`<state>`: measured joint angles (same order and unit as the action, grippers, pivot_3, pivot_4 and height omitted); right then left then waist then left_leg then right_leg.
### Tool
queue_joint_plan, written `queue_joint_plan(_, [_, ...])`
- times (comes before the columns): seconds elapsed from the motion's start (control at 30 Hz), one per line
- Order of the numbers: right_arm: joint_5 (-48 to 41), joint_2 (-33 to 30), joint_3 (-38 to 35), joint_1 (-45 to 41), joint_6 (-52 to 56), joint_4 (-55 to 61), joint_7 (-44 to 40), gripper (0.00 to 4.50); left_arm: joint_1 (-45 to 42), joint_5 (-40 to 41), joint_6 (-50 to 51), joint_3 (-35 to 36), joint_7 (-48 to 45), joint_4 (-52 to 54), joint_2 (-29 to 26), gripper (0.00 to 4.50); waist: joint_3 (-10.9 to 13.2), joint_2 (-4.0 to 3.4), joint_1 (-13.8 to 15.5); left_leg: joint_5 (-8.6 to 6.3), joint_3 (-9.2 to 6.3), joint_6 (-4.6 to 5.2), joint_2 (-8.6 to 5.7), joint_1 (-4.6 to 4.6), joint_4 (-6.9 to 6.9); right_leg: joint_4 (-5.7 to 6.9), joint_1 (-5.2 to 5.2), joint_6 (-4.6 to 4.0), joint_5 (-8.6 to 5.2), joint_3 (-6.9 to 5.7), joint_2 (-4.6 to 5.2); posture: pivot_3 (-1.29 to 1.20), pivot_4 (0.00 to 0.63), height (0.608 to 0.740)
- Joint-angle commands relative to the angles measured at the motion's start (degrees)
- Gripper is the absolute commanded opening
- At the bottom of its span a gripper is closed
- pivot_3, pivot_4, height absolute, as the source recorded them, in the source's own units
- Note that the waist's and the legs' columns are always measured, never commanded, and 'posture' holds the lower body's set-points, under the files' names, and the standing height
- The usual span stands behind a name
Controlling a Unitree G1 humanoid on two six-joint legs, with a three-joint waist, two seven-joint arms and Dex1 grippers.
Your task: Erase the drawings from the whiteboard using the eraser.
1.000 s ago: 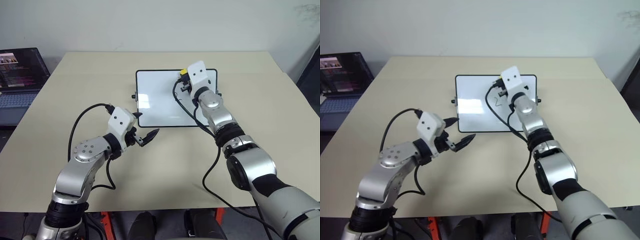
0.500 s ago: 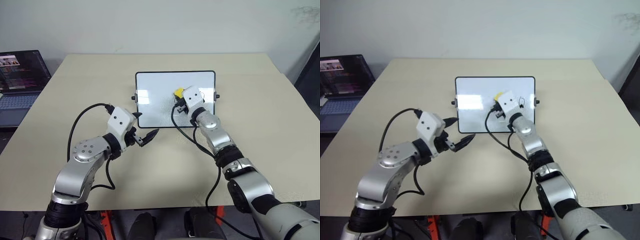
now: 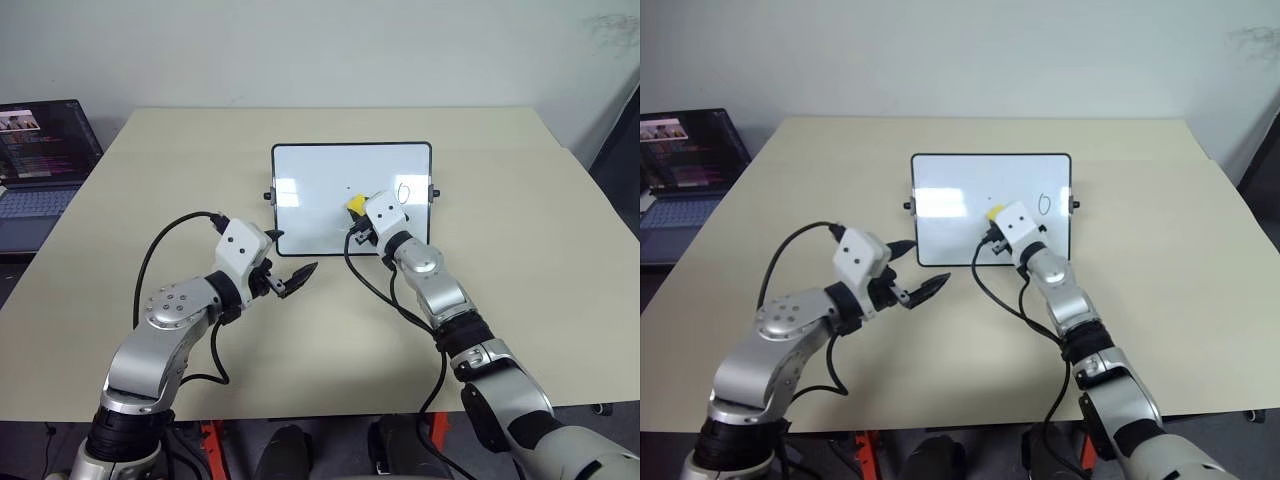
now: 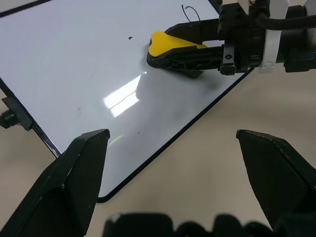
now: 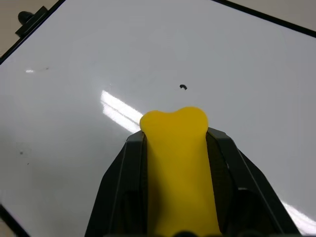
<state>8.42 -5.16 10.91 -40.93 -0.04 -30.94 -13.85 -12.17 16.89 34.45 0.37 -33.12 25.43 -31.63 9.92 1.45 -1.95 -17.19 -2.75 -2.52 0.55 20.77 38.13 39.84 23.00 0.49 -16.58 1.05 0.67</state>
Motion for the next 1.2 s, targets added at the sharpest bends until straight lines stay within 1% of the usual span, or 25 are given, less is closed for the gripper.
queue_joint_plan(0.03, [1.0, -1.1, 0.7, 2.7, 4.0, -0.2, -1.3, 1.28, -0.3, 0.4, -0.4, 0.7, 0.5, 3.0, -0.2, 4.5, 0.0, 0.01, 0.0, 0.0, 0.0, 0.0, 0.0, 0.0, 0.0, 0.0, 0.0, 0.0, 0.0, 0.0, 0.0, 0.0, 0.15, 0.74])
queue_joint_plan(0.23, [0.5, -2.3, 1.2, 5.2, 6.8, 6.6, -3.3, 1.28, -0.1, 0.3, -0.4, 0.9, 0.4, 3.1, -0.2, 4.5, 0.0, 0.01, 0.1, 0.0, -0.04, 0.0, -0.01, 0.01, -0.01, -0.06, -0.03, 0.0, 0.0, -0.02, 0.0, 0.0, 0.15, 0.74])
queue_joint_plan(0.33, [-0.2, -2.3, 0.6, 5.0, 8.8, 10.1, -3.7, 1.28, -0.2, 0.2, -0.5, 0.8, 0.4, 3.0, -0.2, 4.5, 0.0, 0.0, 0.1, 0.0, -0.05, 0.0, 0.0, 0.01, -0.02, -0.09, -0.04, 0.0, 0.0, -0.04, 0.0, 0.0, 0.15, 0.74])
queue_joint_plan(0.47, [-1.9, -1.3, -0.8, 1.7, 11.8, 14.8, -3.5, 1.28, -0.5, 0.1, -0.9, 0.6, 0.2, 2.5, -0.2, 4.5, 0.0, 0.0, 0.1, 0.0, -0.08, 0.0, 0.0, 0.08, -0.05, -0.17, 0.0, 0.0, 0.0, -0.07, 0.0, 0.0, 0.15, 0.74])
queue_joint_plan(0.6, [-2.9, 0.3, -2.2, -3.1, 12.7, 14.7, -1.8, 1.28, -0.9, 0.0, -1.1, 0.4, 0.0, 2.2, -0.2, 4.5, 0.1, -0.02, 0.0, 0.0, -0.07, 0.0, 0.0, 0.23, -0.11, -0.27, 0.15, 0.0, 0.0, -0.07, 0.0, 0.0, 0.15, 0.74])
queue_joint_plan(0.8, [-3.4, 2.9, -3.6, -10.9, 10.4, 7.3, 1.1, 1.28, -1.5, -0.1, -1.4, 0.3, -0.4, 1.5, -0.3, 4.5, 0.1, -0.03, 0.1, -0.01, -0.09, 0.0, 0.06, 0.4, -0.22, -0.64, 0.21, -0.01, 0.0, -0.12, -0.02, 0.0, 0.15, 0.74])
queue_joint_plan(0.97, [-3.0, 3.8, -3.6, -13.4, 6.6, 0.1, 2.2, 1.28, -1.6, -0.2, -1.3, 0.3, -0.3, 1.5, -0.3, 4.5, 0.1, -0.03, 0.1, -0.03, -0.09, -0.01, 0.01, 0.76, -0.19, -0.86, 0.38, 0.0, 0.0, -0.15, 0.05, 0.0, 0.15, 0.74])
queue_joint_plan(1.07, [-2.0, 3.7, -3.1, -14.5, 4.0, -7.0, 2.9, 1.28, -1.3, -0.2, -1.2, 0.3, -0.1, 1.9, -0.3, 4.5, 0.1, -0.03, 0.1, -0.02, -0.1, -0.01, -0.01, 0.98, -0.16, -0.86, 0.58, 0.0, 0.01, -0.17, 0.07, 0.0, 0.15, 0.74])
queue_joint_plan(1.2, [-1.1, 3.0, -2.8, -14.9, 1.0, -12.7, 3.5, 1.28, -1.0, -0.2, -0.9, 0.6, 0.3, 2.4, -0.3, 4.5, 0.1, -0.03, 0.1, -0.02, -0.1, 0.0, 0.0, 0.91, -0.14, -0.77, 0.55, 0.0, 0.02, -0.18, 0.07, 0.0, 0.15, 0.74])
